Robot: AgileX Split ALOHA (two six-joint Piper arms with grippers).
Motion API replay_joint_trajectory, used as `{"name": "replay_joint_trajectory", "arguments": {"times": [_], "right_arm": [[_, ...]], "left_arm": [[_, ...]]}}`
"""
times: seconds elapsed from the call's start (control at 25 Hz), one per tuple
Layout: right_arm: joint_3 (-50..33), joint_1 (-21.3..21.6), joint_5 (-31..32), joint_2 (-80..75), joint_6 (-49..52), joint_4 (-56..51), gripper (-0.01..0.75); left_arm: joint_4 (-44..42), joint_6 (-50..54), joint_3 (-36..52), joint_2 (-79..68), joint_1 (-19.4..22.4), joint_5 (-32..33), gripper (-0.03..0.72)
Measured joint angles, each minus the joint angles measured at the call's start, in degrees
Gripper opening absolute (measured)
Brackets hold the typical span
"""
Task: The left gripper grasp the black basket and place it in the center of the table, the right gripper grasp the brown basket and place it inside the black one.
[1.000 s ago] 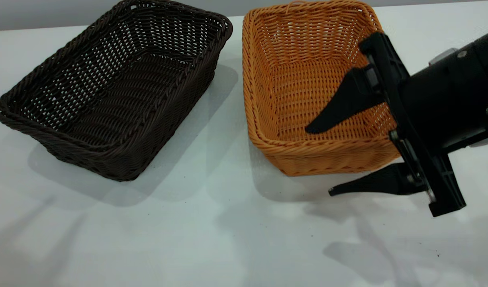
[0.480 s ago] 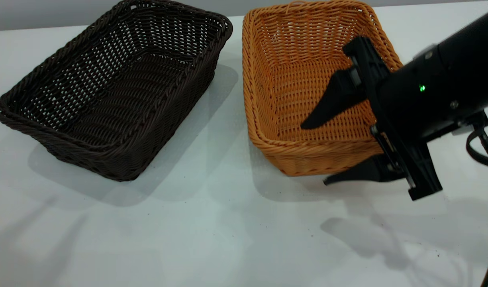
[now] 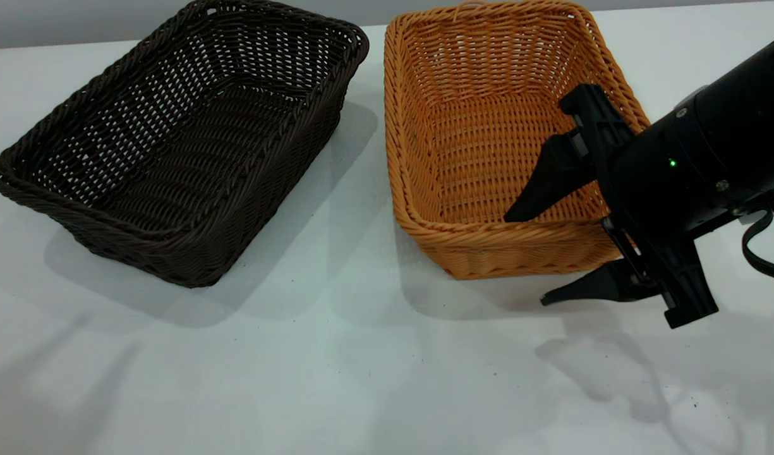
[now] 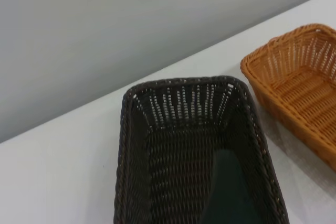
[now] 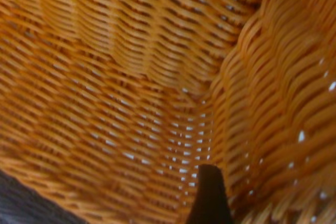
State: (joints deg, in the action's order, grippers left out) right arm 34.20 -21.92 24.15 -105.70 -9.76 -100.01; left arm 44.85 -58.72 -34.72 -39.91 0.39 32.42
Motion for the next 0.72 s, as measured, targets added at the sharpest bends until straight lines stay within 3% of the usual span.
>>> {"name": "replay_joint_trajectory", "arguments": {"times": [0.4,0.72], "right_arm": [[5.44,0.00,-4.27,-2.08,1.00,0.06,0.491],[5.76,-3.39,-5.40,-5.13,2.93,0.04,0.486]], "left_arm": [[0.05,0.00,0.12,0.00,0.00,-0.33,0.426],[0.05,0.00,0.12,0.00,0.00,-0.53,0.426]]}}
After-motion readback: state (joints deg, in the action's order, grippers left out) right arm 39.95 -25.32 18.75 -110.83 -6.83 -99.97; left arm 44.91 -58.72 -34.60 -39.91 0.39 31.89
